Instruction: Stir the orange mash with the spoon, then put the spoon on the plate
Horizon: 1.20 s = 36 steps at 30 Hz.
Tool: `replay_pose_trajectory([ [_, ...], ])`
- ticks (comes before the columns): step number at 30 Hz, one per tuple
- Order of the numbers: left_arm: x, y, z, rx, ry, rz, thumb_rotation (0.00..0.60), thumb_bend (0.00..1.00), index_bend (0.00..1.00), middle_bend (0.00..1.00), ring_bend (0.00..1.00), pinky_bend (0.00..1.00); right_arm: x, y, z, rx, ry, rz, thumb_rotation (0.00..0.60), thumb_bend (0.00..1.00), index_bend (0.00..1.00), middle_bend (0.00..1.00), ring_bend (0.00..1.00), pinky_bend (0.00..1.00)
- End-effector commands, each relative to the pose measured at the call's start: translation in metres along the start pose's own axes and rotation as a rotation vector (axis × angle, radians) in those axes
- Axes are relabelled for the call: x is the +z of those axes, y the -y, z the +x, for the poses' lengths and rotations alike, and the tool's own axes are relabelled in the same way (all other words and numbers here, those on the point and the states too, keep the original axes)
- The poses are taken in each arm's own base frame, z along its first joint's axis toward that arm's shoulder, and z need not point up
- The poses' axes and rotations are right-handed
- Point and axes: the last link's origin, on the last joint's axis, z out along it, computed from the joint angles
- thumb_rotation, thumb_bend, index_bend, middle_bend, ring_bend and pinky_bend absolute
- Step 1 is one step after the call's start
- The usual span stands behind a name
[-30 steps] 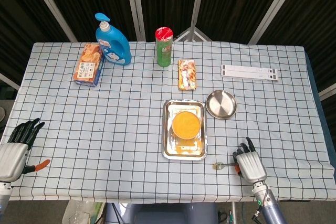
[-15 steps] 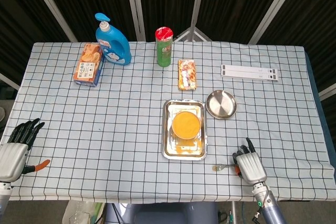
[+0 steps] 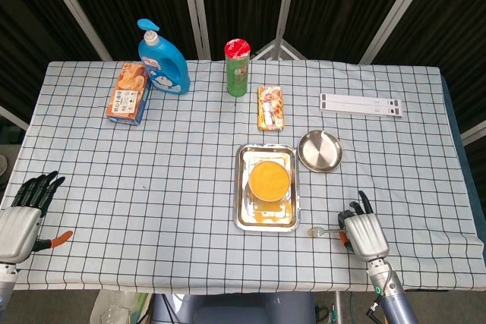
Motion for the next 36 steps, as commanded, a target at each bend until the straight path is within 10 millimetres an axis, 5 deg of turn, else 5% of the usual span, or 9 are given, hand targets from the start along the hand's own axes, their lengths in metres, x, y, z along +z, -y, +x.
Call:
replay_pose_trajectory([
  [1, 0.000, 0.000, 0.000, 0.000, 0.001, 0.000, 0.600, 0.00, 0.00, 0.00, 0.00, 0.00, 0.008, 0.000, 0.012, 0.002, -0.029, -0.006, 0.600, 0.58, 0.67, 0.56, 0.28, 0.00],
  [15, 0.000, 0.000, 0.000, -0.011, 0.011, -0.007, 0.600, 0.00, 0.00, 0.00, 0.00, 0.00, 0.062, 0.018, 0.062, -0.088, -0.109, 0.001, 0.600, 0.71, 0.69, 0.57, 0.28, 0.00],
  [21, 0.000, 0.001, 0.001, -0.022, 0.028, -0.016, 0.600, 0.00, 0.00, 0.00, 0.00, 0.00, 0.095, 0.049, 0.080, -0.150, -0.135, 0.035, 0.600, 0.75, 0.69, 0.57, 0.28, 0.00],
  [36, 0.001, 0.003, 0.002, -0.045, 0.048, -0.021, 0.600, 0.00, 0.00, 0.00, 0.00, 0.00, 0.133, 0.097, 0.086, -0.289, -0.142, 0.044, 0.600, 0.76, 0.69, 0.58, 0.28, 0.00],
])
